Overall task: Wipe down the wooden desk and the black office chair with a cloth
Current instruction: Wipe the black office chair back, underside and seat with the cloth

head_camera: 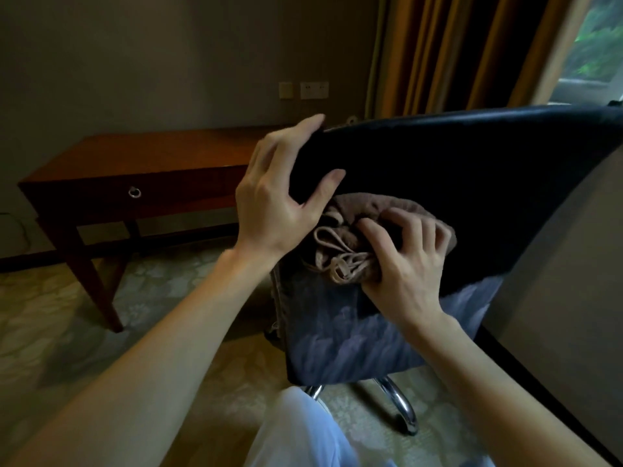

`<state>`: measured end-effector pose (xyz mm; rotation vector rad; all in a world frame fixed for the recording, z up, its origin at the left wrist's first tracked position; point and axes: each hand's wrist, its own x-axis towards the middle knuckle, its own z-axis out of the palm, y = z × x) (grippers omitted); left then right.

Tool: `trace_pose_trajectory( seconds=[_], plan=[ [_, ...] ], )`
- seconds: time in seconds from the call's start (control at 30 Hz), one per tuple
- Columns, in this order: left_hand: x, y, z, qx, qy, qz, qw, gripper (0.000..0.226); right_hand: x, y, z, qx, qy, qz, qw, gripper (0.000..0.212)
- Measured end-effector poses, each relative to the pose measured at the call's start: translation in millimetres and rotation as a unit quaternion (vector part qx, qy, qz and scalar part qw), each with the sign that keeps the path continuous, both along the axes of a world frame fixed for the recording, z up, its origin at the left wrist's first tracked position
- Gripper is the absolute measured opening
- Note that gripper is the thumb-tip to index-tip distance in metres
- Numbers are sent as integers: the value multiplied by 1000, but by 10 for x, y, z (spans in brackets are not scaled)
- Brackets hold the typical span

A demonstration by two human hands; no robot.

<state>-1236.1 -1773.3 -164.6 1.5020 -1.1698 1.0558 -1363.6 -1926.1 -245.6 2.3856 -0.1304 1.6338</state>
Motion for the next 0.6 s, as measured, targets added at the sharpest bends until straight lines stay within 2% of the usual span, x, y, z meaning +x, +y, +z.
trace_pose_trajectory(
  seconds=[0.07,0.13,0.23,0.33,0.47,0.6],
  plan=[
    [-18,20,-85,-1,66,-23,998,53,80,-5,-201,23,21,6,999,46],
    [-27,13,-102,-11,83,-34,996,50,115,-16,-486,39,61,16,997,49],
    [-51,12,-74,-17,89,-25,996,49,48,-39,-1025,46,184,6,982,58],
    [-58,40,-98,-11,93,-16,995,50,-40,-41,-1468,68,307,-34,949,69],
    [-63,60,-89,-8,108,-19,994,50,-31,23,-1512,96,331,-58,937,63],
    [-107,66,-60,-5,134,-32,990,48,-120,38,-1278,80,306,-27,948,60]
  ],
)
